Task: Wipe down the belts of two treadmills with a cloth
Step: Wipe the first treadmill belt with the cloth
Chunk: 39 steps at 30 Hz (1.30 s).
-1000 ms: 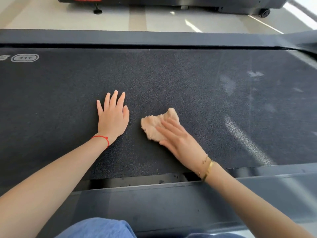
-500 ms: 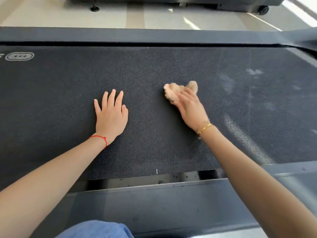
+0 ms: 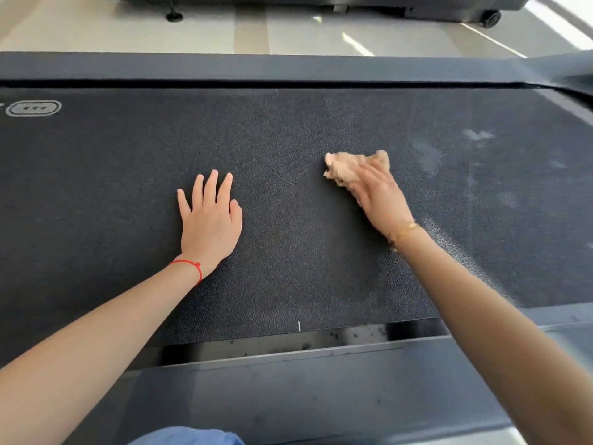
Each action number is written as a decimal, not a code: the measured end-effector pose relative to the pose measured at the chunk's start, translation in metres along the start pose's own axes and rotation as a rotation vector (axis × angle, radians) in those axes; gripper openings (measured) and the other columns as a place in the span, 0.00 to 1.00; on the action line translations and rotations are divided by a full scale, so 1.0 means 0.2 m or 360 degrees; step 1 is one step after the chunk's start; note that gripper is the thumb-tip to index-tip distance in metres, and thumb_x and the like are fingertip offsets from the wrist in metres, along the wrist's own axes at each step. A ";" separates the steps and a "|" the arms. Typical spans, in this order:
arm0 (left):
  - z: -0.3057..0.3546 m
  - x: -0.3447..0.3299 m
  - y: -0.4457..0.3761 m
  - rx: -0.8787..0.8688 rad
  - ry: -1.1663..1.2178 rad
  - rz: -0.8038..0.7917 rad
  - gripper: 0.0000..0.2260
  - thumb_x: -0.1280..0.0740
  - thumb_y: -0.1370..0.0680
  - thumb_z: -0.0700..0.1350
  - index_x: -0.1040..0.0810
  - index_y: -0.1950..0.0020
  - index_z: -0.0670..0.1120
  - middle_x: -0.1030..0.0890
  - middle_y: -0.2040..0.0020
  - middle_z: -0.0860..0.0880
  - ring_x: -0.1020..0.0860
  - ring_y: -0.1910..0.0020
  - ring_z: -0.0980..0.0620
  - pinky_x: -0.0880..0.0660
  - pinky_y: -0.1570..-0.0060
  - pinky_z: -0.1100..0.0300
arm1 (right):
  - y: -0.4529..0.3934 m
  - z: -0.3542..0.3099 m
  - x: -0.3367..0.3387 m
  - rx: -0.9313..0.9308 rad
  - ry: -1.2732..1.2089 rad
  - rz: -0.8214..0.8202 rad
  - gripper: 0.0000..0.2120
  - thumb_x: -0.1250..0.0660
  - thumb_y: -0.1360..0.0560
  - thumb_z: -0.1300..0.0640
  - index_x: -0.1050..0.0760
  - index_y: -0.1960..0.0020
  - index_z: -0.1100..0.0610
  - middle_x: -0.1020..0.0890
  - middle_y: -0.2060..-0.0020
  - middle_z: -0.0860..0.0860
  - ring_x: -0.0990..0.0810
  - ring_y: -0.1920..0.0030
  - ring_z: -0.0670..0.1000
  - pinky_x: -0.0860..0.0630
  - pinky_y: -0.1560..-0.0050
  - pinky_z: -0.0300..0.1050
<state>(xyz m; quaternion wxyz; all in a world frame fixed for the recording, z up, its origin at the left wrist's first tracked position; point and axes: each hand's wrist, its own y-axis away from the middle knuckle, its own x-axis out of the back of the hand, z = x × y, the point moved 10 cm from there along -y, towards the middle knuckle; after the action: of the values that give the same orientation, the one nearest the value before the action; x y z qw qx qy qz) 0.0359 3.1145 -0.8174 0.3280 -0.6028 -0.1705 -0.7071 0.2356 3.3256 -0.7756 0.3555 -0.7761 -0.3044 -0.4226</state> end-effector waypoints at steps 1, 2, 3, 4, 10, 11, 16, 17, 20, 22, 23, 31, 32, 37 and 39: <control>0.00 0.00 0.00 -0.0003 0.0005 0.0007 0.24 0.47 0.16 0.49 0.42 0.20 0.48 0.41 0.20 0.45 0.46 0.21 0.43 0.52 0.24 0.36 | -0.05 0.04 -0.01 -0.0116 0.0017 0.0023 0.14 0.36 0.21 0.60 0.24 0.39 0.66 0.22 0.38 0.62 0.31 0.32 0.60 0.42 0.30 0.43; 0.00 0.00 0.00 -0.0010 0.0004 0.0015 0.24 0.47 0.16 0.48 0.41 0.20 0.48 0.41 0.20 0.44 0.45 0.21 0.43 0.51 0.25 0.35 | -0.07 0.05 -0.02 -0.0197 0.0021 0.0038 0.13 0.37 0.20 0.59 0.23 0.41 0.67 0.22 0.39 0.62 0.31 0.32 0.61 0.41 0.30 0.46; 0.01 0.00 0.00 -0.0017 0.0002 0.0018 0.24 0.47 0.16 0.48 0.41 0.20 0.47 0.40 0.20 0.44 0.45 0.21 0.42 0.51 0.25 0.35 | -0.08 0.02 -0.05 -0.0209 -0.0003 0.0034 0.12 0.37 0.20 0.59 0.23 0.42 0.66 0.21 0.40 0.62 0.30 0.32 0.61 0.40 0.30 0.48; 0.01 0.00 0.00 -0.0019 0.0000 0.0016 0.24 0.47 0.17 0.48 0.41 0.20 0.47 0.40 0.20 0.44 0.45 0.21 0.42 0.51 0.25 0.34 | -0.06 -0.05 -0.06 -0.0140 -0.0052 0.0017 0.11 0.38 0.20 0.60 0.23 0.41 0.64 0.21 0.40 0.60 0.30 0.33 0.60 0.39 0.30 0.47; 0.01 -0.01 -0.01 -0.0003 0.0034 -0.0095 0.24 0.47 0.16 0.48 0.42 0.20 0.47 0.43 0.20 0.43 0.49 0.20 0.41 0.54 0.26 0.32 | 0.29 -0.42 -0.11 0.0261 -0.0224 -0.0242 0.20 0.37 0.20 0.55 0.28 0.32 0.64 0.24 0.34 0.58 0.34 0.28 0.53 0.49 0.25 0.34; 0.03 0.00 -0.02 -0.0016 0.0041 -0.0113 0.24 0.46 0.16 0.48 0.42 0.20 0.47 0.43 0.20 0.44 0.50 0.20 0.41 0.55 0.26 0.32 | 0.36 -0.41 -0.12 0.0243 -0.0192 -0.0296 0.21 0.40 0.19 0.51 0.28 0.31 0.62 0.26 0.33 0.57 0.35 0.27 0.55 0.47 0.24 0.38; 0.21 0.01 -0.03 -0.0153 0.0125 -0.0199 0.24 0.46 0.16 0.48 0.43 0.20 0.49 0.43 0.19 0.46 0.52 0.20 0.42 0.56 0.26 0.31 | 0.52 -0.20 0.01 0.0101 0.0026 -0.0233 0.22 0.41 0.19 0.50 0.29 0.29 0.60 0.26 0.31 0.55 0.35 0.26 0.57 0.45 0.24 0.43; 0.26 0.00 -0.03 -0.0167 0.0153 -0.0213 0.24 0.46 0.16 0.48 0.43 0.20 0.49 0.43 0.19 0.46 0.52 0.20 0.42 0.57 0.26 0.32 | 0.52 -0.13 0.05 0.0037 0.0061 -0.0204 0.22 0.39 0.19 0.51 0.29 0.29 0.60 0.26 0.31 0.55 0.36 0.26 0.57 0.46 0.24 0.41; 0.43 -0.01 -0.03 -0.0212 0.0218 -0.0217 0.24 0.47 0.16 0.49 0.44 0.20 0.50 0.44 0.19 0.47 0.52 0.20 0.43 0.57 0.26 0.32 | 0.49 0.12 0.16 -0.0128 0.0137 -0.0149 0.20 0.37 0.20 0.55 0.28 0.30 0.61 0.25 0.32 0.57 0.34 0.27 0.59 0.48 0.26 0.37; 0.54 -0.03 -0.03 -0.0255 0.0218 -0.0208 0.24 0.47 0.16 0.50 0.44 0.19 0.50 0.44 0.19 0.48 0.53 0.20 0.43 0.58 0.26 0.33 | 0.41 0.29 0.23 -0.0190 0.0171 -0.0066 0.19 0.36 0.21 0.57 0.27 0.32 0.64 0.24 0.35 0.60 0.32 0.30 0.62 0.48 0.27 0.36; 0.59 -0.05 -0.03 -0.0265 0.0216 -0.0200 0.24 0.47 0.16 0.50 0.44 0.19 0.50 0.44 0.19 0.47 0.52 0.20 0.43 0.58 0.26 0.33 | 0.36 0.37 0.26 -0.0251 0.0168 -0.0014 0.18 0.36 0.20 0.58 0.26 0.34 0.65 0.23 0.36 0.61 0.31 0.31 0.63 0.47 0.28 0.37; 0.82 -0.14 -0.13 -0.0204 0.0141 -0.0124 0.25 0.49 0.16 0.51 0.47 0.19 0.51 0.46 0.19 0.47 0.52 0.20 0.42 0.56 0.27 0.31 | 0.26 0.22 0.17 0.0115 -0.0019 -0.0112 0.18 0.38 0.19 0.57 0.28 0.32 0.63 0.25 0.33 0.57 0.35 0.28 0.54 0.53 0.27 0.30; 0.82 -0.15 -0.15 -0.0196 0.0115 -0.0133 0.25 0.50 0.16 0.52 0.48 0.18 0.51 0.47 0.19 0.47 0.52 0.20 0.42 0.57 0.27 0.31 | 0.27 0.24 0.16 0.0145 -0.0014 -0.0173 0.19 0.38 0.19 0.55 0.29 0.30 0.62 0.27 0.31 0.56 0.36 0.27 0.54 0.53 0.26 0.31; 0.82 -0.22 -0.15 -0.0075 0.0061 -0.0167 0.26 0.50 0.16 0.53 0.48 0.18 0.52 0.48 0.18 0.48 0.53 0.20 0.43 0.57 0.26 0.31 | 0.06 0.54 0.24 0.0131 0.0015 -0.0162 0.18 0.37 0.20 0.59 0.28 0.31 0.63 0.25 0.33 0.58 0.34 0.29 0.57 0.53 0.28 0.28; 0.82 -0.22 -0.14 -0.0063 0.0030 -0.0136 0.26 0.50 0.17 0.53 0.48 0.18 0.52 0.47 0.18 0.48 0.52 0.20 0.43 0.56 0.26 0.32 | -0.12 0.69 0.27 0.0056 0.0049 -0.0122 0.16 0.38 0.19 0.60 0.27 0.33 0.65 0.25 0.34 0.60 0.33 0.30 0.59 0.49 0.29 0.32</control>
<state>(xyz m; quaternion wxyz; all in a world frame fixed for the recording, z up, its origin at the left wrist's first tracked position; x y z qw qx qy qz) 0.1405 3.2510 -0.8199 0.2871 -0.5946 -0.1788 -0.7294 0.3032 3.4607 -0.7753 0.3573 -0.7509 -0.3359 -0.4423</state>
